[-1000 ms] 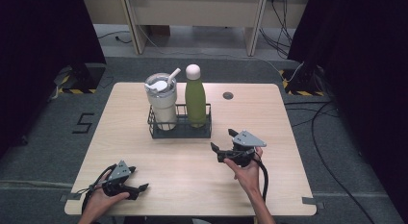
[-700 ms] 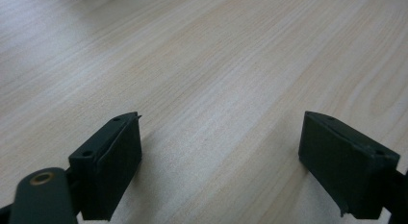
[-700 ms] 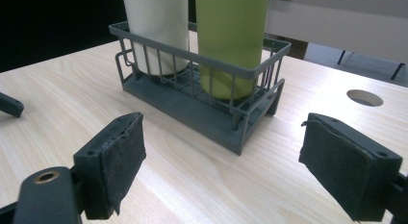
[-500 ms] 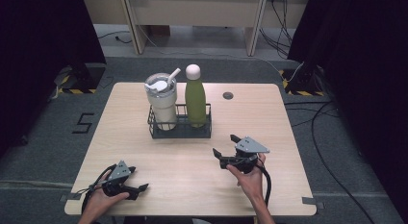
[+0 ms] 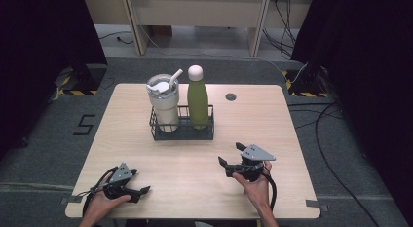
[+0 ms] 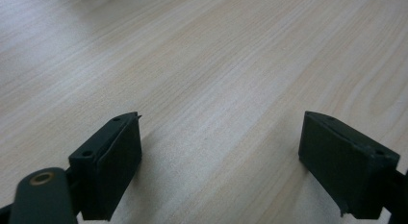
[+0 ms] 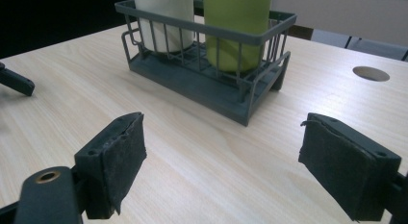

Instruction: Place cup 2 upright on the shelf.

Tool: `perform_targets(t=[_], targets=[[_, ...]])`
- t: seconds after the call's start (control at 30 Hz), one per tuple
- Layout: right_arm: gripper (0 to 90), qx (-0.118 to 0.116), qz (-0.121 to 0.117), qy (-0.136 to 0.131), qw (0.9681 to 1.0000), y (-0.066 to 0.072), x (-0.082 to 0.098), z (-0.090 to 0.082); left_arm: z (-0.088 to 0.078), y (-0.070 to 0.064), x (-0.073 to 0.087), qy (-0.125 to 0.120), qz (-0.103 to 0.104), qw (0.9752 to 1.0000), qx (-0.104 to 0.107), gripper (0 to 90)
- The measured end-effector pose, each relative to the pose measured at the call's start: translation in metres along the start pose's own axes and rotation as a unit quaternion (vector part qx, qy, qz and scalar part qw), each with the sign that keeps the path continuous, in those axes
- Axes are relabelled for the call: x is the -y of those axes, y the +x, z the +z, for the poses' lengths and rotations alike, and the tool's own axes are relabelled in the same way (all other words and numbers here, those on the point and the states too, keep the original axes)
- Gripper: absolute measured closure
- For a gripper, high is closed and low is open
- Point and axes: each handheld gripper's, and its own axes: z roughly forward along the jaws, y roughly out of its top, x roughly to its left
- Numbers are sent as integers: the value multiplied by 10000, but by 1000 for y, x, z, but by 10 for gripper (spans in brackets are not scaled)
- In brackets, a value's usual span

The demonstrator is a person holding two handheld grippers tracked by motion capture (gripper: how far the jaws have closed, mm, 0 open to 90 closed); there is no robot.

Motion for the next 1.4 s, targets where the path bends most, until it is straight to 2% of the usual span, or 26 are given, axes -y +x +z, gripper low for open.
perform_targets(t=[0.17,0.53,0.8,0.97,1.2,1.4], targets=[[158,-14,18,94,10000,1,5,-5,0,0,0,0,-1,10000,0,144],[157,-114,59,80,9999,8,9,-11,0,0,0,12,14,10000,-7,144],[155,-105,115,190,9997,7,21,-18,0,0,0,13,15,10000,-7,144],[153,-151,192,315,9992,9,30,-22,0,0,0,13,14,10000,-7,144],[153,-113,195,431,9988,9,39,-27,0,0,0,15,16,10000,-11,144],[154,-71,166,633,9978,10,45,-30,0,0,0,15,16,10000,-10,144]])
